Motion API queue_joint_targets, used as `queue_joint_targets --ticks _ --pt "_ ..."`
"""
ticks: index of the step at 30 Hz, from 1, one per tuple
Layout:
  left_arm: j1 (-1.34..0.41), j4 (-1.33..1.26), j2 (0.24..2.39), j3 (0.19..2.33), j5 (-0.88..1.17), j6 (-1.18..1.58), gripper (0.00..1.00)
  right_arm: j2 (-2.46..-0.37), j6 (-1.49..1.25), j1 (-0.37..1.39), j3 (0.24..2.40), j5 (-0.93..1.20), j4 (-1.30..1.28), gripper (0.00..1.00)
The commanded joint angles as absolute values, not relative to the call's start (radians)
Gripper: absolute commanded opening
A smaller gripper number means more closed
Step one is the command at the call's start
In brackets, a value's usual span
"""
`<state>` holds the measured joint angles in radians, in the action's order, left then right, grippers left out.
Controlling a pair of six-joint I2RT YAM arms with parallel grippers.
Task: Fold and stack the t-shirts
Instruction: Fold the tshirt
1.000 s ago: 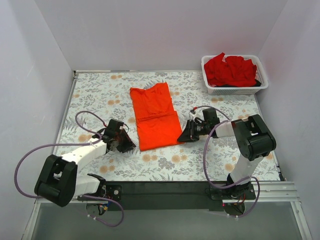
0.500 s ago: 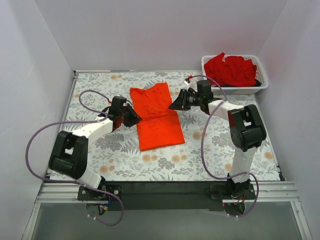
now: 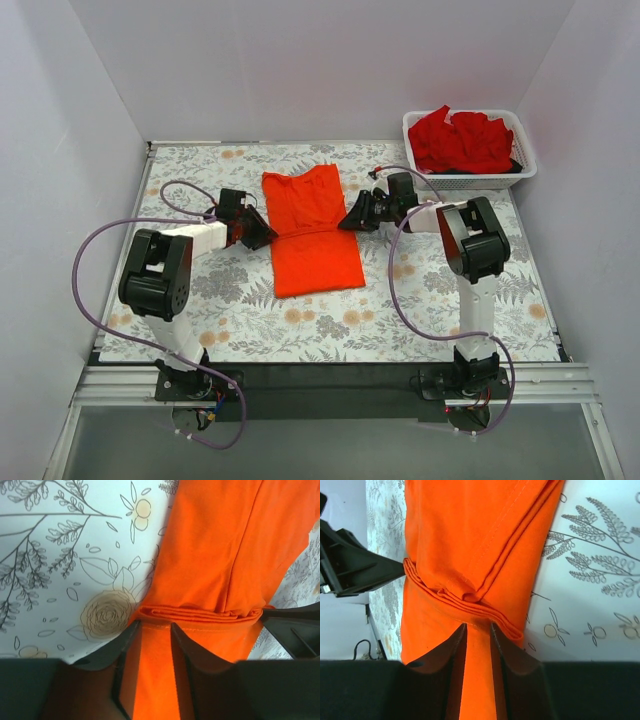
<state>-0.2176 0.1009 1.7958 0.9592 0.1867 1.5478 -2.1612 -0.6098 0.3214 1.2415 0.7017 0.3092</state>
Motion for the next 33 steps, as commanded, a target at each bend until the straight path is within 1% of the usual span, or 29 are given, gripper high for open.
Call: queue_joint_targets --ticks 1,3,4,6,7,8,10,11,12,13,15,19,23,29,33 --pt "-0.21 0.153 1.706 0.971 0.163 1.508 0.31 -2.056 -0.531 0.31 1.203 0.604 0.278 0.33" --pt "-0.21 0.164 1.622 0.959 0.153 1.493 0.35 -2.008 -0.514 0.31 1.181 0.6 0.264 0.35" --pt "-0.21 0.19 1.594 0.954 0.143 1.482 0.38 -1.962 -0.506 0.31 1.172 0.6 0.233 0.39" --pt "-0.21 0.242 1.533 0.951 0.095 1.453 0.48 -1.918 -0.479 0.31 1.148 0.592 0.192 0.43" --pt "-0.212 0.292 1.479 0.94 0.08 1.439 0.52 -1.875 -0.465 0.316 1.137 0.581 0.16 0.46" --pt "-0.213 0.319 1.447 0.933 0.065 1.428 0.64 -1.852 -0.427 0.321 1.128 0.566 0.091 0.48" --pt "-0.222 0.388 1.363 0.895 0.043 1.399 0.72 -1.795 -0.381 0.34 1.103 0.485 0.005 0.53" --pt "-0.229 0.408 1.339 0.879 0.035 1.391 0.76 -1.778 -0.344 0.347 1.091 0.456 -0.082 0.55" --pt "-0.25 0.428 1.316 0.861 0.028 1.388 0.8 -1.761 -0.33 0.354 1.066 0.387 -0.115 0.57" --pt "-0.264 0.467 1.29 0.845 0.012 1.388 0.8 -1.726 -0.319 0.362 1.048 0.35 -0.142 0.6" --pt "-0.325 0.509 1.23 0.798 -0.032 1.413 0.81 -1.677 -0.302 0.394 1.016 0.255 -0.222 0.61" --pt "-0.466 0.612 1.192 0.743 -0.095 1.478 0.81 -1.602 -0.313 0.495 0.928 0.12 -0.31 0.61" --pt "-0.586 0.649 1.19 0.713 -0.135 1.545 0.81 -1.566 -0.351 0.58 0.911 0.025 -0.36 0.61" --pt "-0.617 0.653 1.221 0.719 -0.169 1.554 0.8 -1.588 -0.377 0.632 0.928 0.005 -0.379 0.56" --pt "-0.632 0.65 1.249 0.739 -0.183 1.555 0.8 -1.615 -0.387 0.65 0.949 -0.057 -0.39 0.54"
